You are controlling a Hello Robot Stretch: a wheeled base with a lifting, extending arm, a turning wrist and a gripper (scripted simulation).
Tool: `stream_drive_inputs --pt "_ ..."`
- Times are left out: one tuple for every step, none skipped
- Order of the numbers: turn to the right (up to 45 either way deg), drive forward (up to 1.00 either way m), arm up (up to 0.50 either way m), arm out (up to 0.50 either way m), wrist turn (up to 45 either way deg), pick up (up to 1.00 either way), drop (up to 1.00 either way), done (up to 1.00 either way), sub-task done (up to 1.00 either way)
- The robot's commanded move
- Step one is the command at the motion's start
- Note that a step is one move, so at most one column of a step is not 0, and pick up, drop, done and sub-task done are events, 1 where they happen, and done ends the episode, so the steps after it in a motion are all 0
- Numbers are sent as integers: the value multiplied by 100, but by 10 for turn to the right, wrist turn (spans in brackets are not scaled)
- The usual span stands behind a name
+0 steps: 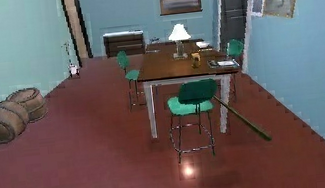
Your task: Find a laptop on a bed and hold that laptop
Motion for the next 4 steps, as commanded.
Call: stream_drive_inputs --pt "0 80 0 0 0 0 0 0 0" --pt "-300 0 0 0 0 0 0 0 0" --pt "0 100 0 0 0 0 0 0 0" --pt "-120 0 0 0 0 0 0 0 0"
